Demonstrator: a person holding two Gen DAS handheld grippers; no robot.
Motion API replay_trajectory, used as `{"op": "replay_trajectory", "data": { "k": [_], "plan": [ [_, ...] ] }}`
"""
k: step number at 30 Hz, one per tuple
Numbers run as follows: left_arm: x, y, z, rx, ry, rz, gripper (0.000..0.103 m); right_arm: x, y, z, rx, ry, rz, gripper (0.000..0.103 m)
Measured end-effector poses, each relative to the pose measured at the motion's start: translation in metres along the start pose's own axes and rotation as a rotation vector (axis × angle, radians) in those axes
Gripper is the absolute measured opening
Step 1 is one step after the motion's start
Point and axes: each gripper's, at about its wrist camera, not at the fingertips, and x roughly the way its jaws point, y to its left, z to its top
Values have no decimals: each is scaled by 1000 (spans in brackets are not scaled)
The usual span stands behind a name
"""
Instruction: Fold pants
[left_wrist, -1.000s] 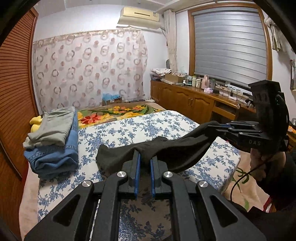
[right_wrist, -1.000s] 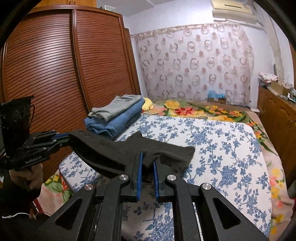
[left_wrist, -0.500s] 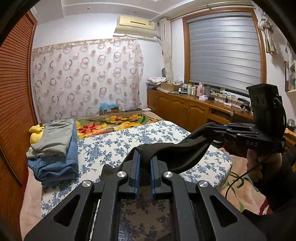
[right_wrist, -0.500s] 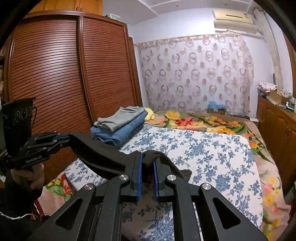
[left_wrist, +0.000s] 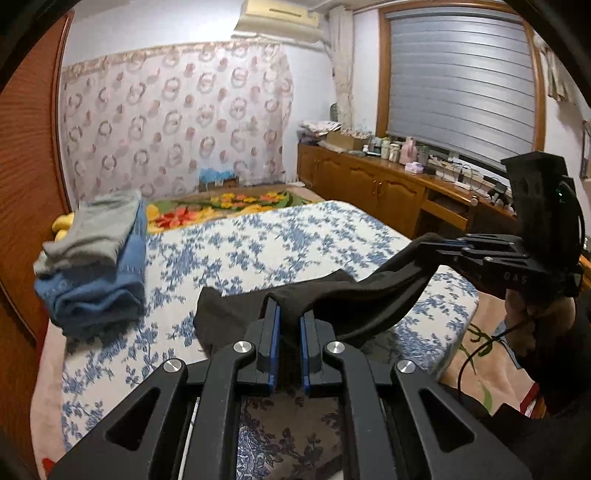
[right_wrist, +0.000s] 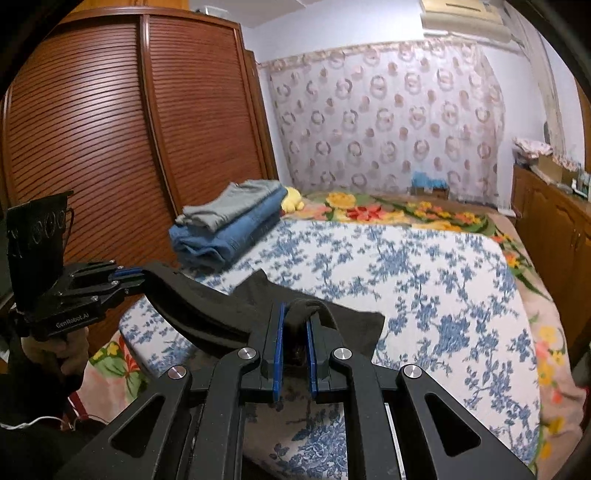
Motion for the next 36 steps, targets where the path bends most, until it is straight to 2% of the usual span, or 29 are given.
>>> {"op": "replay_trajectory", "data": {
  "k": [9,24,29,33,36],
  "plan": [
    [21,13,8,-18,3,41,10,38,-7,20,9,32,-20,10],
    [53,30,7,-59,48,71,11,94,-20,24,33,96,-43,10],
    [52,34,6,-68,49,81,21,107,-21,24,32,117,-49,10],
    [49,39,5,-71,35,105,46,117,-21,24,31,136,-51,10],
    [50,44,-1,-85,52,91,48,124,-22,24,29,142,-53,10]
  ]
}}
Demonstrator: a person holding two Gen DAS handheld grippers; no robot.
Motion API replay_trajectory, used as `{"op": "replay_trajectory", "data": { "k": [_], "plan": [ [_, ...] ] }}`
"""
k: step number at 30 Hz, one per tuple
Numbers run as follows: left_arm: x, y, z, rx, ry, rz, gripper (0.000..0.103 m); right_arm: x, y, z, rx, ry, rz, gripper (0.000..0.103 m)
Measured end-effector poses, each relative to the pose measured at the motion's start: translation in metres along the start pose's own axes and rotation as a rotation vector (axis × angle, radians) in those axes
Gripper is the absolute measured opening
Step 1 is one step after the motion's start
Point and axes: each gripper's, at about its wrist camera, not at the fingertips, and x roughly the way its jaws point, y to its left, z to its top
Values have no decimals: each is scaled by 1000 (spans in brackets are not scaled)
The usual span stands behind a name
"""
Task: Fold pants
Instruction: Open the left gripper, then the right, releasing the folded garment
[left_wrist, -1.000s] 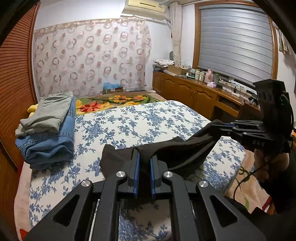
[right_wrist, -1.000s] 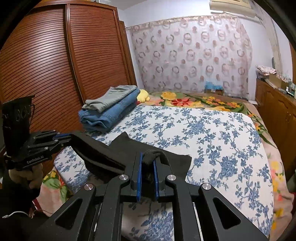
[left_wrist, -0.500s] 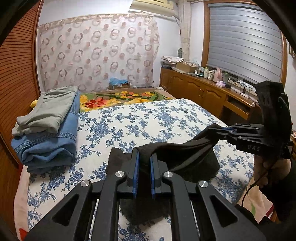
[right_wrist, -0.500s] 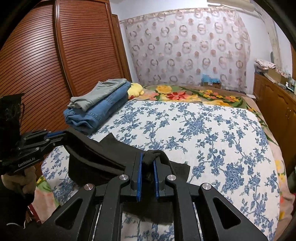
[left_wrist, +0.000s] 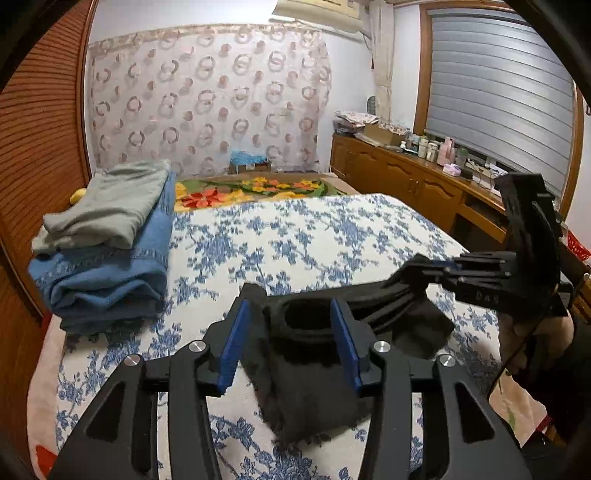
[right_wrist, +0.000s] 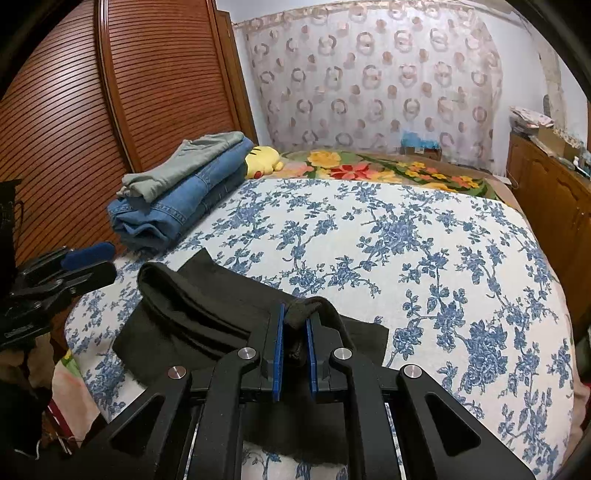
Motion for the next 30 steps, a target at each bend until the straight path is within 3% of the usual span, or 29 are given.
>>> {"op": "replay_trajectory", "data": {
  "k": [9,11,12,19,21,27,30],
  "plan": [
    [24,0,-19,26,109,-12,48,1,-5,1,21,-8,10,10],
    [27,0,-21,23,121,-15,49,-1,-5,-1,22,-11,10,10],
    [29,1,-22,21,125,-14,56,-2,-5,-1,24,-13,12,10],
    [33,7,-26,2,137,-27,59,-12,-2,-2,7,-42,8,10],
    [34,6,-26,6,139,-25,72,-15,-1,-1,-2,-55,-6,17],
    [43,7,-20,18,144,-6,73,-26,-5,-8,-36,-73,-40,23],
    [49,9,-16,19,154,-4,73,-27,-13,-12,-23,-62,-41,32]
  ]
}}
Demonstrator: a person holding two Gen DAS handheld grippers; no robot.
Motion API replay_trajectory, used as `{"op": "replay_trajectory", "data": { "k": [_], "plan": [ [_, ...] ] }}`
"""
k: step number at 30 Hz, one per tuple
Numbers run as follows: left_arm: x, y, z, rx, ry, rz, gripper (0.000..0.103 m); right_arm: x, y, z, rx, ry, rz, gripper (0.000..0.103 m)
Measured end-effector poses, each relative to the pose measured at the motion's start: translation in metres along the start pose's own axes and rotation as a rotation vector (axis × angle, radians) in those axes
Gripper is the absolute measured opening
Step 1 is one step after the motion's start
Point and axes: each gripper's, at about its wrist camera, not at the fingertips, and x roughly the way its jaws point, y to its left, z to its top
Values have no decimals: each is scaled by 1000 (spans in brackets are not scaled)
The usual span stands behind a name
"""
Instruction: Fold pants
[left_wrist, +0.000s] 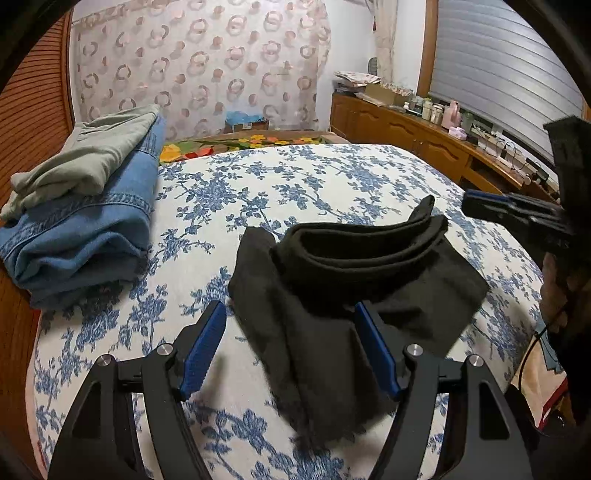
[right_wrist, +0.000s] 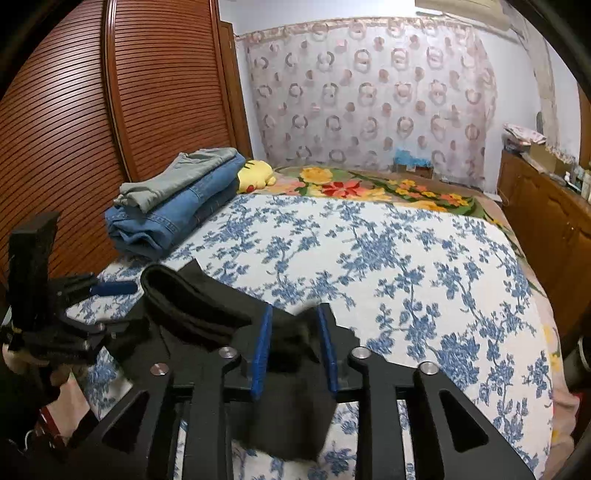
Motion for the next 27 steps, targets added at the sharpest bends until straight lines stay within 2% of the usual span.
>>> {"op": "replay_trajectory", "data": {
  "k": [3,8,10,12,13,17,24,27],
  "plan": [
    [10,0,6,16,22,12,73,-1,-10,-3,21,12,-8,33],
    [21,-1,16,47,30,28,70,7,-14,-3,11,57,29,33],
    [23,-1,19,46,36,10,60,13,-13,-3,-10,78,36,33],
    [24,0,21,39,44,-35,43,20,-14,-2,-15,96,48,33],
    [24,0,22,41,41,-47,39,22,-16,-1,-15,100,54,33],
    [28,-3,26,55,40,-52,13,29,-16,4,-34,110,76,33],
    [23,9,38,-23,-14,-53,11,52,-17,17,-69,141,55,33],
    [23,7,38,-19,-12,-43,11,59,-16,21,-61,141,49,33]
  ]
}}
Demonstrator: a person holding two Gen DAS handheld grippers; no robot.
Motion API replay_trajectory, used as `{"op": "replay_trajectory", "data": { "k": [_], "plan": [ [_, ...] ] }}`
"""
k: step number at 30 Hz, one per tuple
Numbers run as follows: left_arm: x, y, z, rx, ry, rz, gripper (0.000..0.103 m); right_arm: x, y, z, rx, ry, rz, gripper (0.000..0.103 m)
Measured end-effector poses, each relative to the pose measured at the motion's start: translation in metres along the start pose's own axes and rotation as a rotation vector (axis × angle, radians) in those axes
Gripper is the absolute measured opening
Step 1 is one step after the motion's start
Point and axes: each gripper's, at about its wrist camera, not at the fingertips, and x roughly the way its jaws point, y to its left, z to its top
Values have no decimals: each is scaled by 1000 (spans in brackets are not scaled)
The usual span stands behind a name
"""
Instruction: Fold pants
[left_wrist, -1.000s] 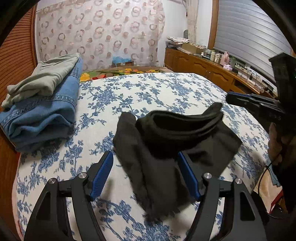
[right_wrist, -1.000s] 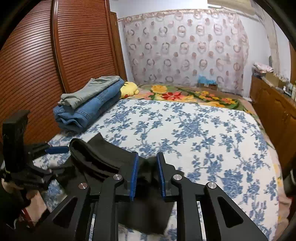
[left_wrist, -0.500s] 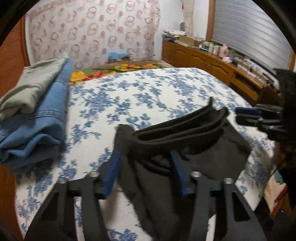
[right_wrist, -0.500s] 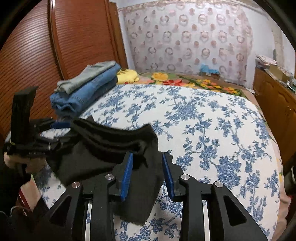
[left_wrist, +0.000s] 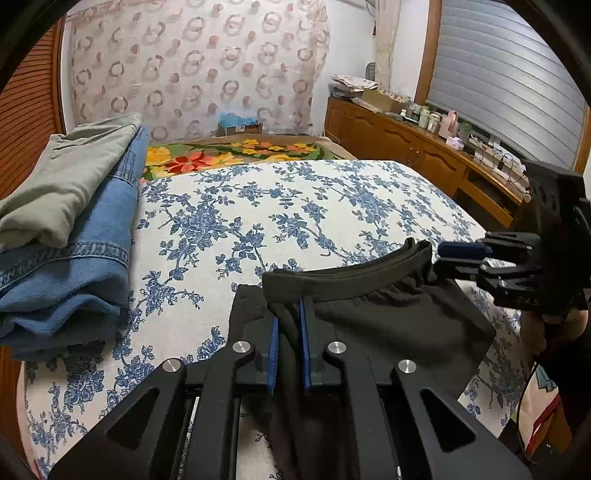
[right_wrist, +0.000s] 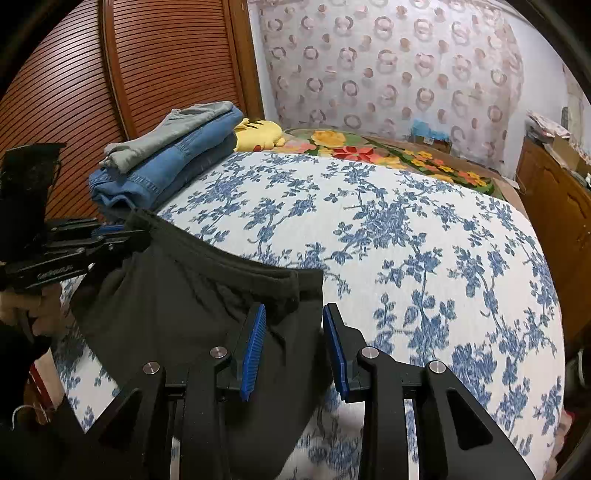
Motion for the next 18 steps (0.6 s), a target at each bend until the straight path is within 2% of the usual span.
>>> {"op": "replay_trajectory", "data": {
  "k": [12,13,14,16,18],
  "plan": [
    [-3,-2,-7,8,4,16,12,25,3,7,15,31,50,33],
    [-4,-2,-6,9,4,16,12,28,2,7,17,37,56,27],
    [-4,-2,-6,10,3,16,12,31,2,8,20,43,62,16],
    [-6,-3,-6,13,0,17,12,33,0,9,27,41,67,5],
    [-9,-4,-7,18,-7,20,14,28,-1,11,33,-1,31,4]
  ]
}}
